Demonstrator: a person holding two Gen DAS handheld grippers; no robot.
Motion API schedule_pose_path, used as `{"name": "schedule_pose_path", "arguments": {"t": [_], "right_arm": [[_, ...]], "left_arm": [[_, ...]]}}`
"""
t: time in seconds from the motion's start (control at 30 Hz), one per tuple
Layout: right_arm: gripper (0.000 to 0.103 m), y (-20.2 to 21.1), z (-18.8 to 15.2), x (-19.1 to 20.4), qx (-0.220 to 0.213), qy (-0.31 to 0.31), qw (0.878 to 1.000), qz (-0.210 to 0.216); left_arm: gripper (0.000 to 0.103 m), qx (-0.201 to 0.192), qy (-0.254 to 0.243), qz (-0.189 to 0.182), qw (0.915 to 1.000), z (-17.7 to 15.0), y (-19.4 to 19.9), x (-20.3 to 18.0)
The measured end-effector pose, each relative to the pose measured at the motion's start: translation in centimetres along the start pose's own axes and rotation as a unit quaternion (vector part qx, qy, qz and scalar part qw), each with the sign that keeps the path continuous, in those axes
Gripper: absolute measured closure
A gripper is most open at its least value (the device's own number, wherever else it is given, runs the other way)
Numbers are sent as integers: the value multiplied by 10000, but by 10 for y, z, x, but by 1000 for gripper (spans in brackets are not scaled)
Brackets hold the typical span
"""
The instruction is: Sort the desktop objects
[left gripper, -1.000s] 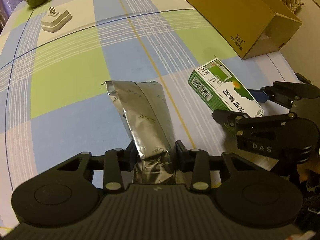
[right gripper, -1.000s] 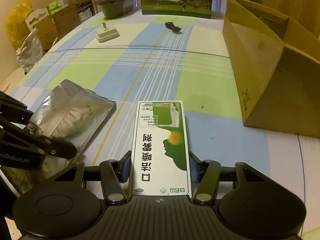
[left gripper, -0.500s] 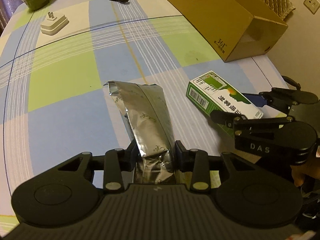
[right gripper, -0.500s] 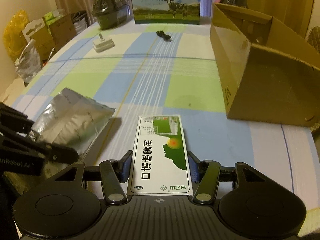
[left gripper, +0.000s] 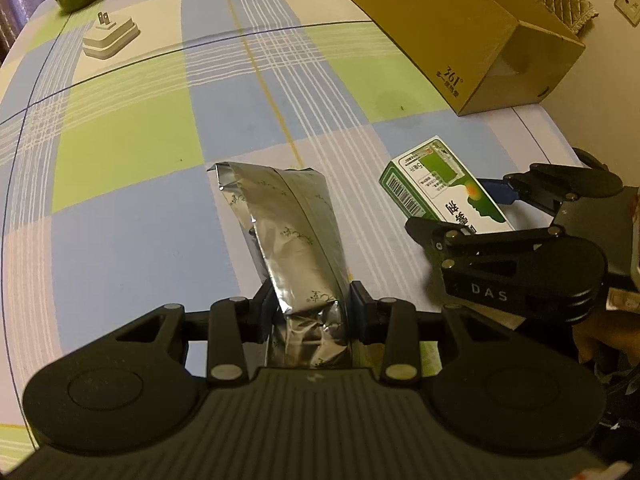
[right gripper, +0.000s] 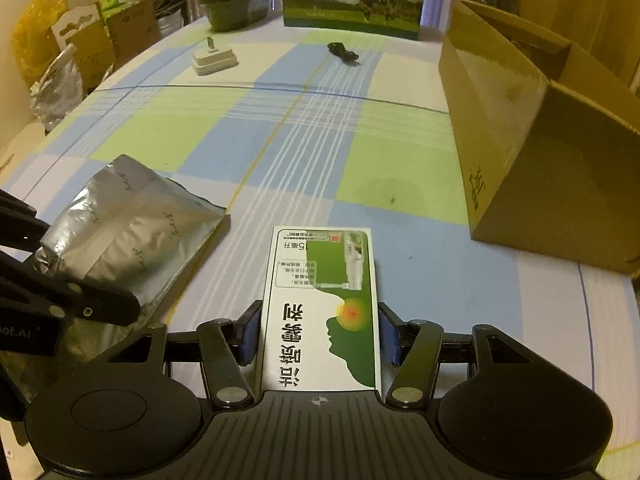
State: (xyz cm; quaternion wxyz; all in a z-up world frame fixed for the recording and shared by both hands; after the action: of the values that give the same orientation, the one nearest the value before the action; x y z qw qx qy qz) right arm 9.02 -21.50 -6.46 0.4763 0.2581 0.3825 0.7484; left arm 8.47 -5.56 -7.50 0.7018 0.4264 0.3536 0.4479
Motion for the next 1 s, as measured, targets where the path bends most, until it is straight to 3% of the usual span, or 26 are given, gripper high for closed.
{"name": "schedule_pose_path", "arguments": {"t": [0.23, 1.0], "right_arm": [[51, 24, 2, -3, -272, -167, 9995, -66], [51, 64, -6, -25, -460, -623, 9969, -156]], "left_arm": [[70, -161, -16, -71, 9998, 4, 9, -3], [70, -485, -122, -232, 9985, 16, 30, -27]]}}
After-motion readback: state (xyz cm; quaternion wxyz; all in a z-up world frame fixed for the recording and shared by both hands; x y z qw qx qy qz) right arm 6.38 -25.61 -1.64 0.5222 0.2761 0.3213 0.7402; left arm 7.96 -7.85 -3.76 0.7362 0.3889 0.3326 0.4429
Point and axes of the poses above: each gripper's, at about its wrist camera, not at the fingertips, and y roughly against the way its jaws point, x to its left, z to its top, the point moved 1 cm from there along -y, roughly the way its jaws point, and after that the axes turned 2 degrees about -y, right-handed, at the moved point
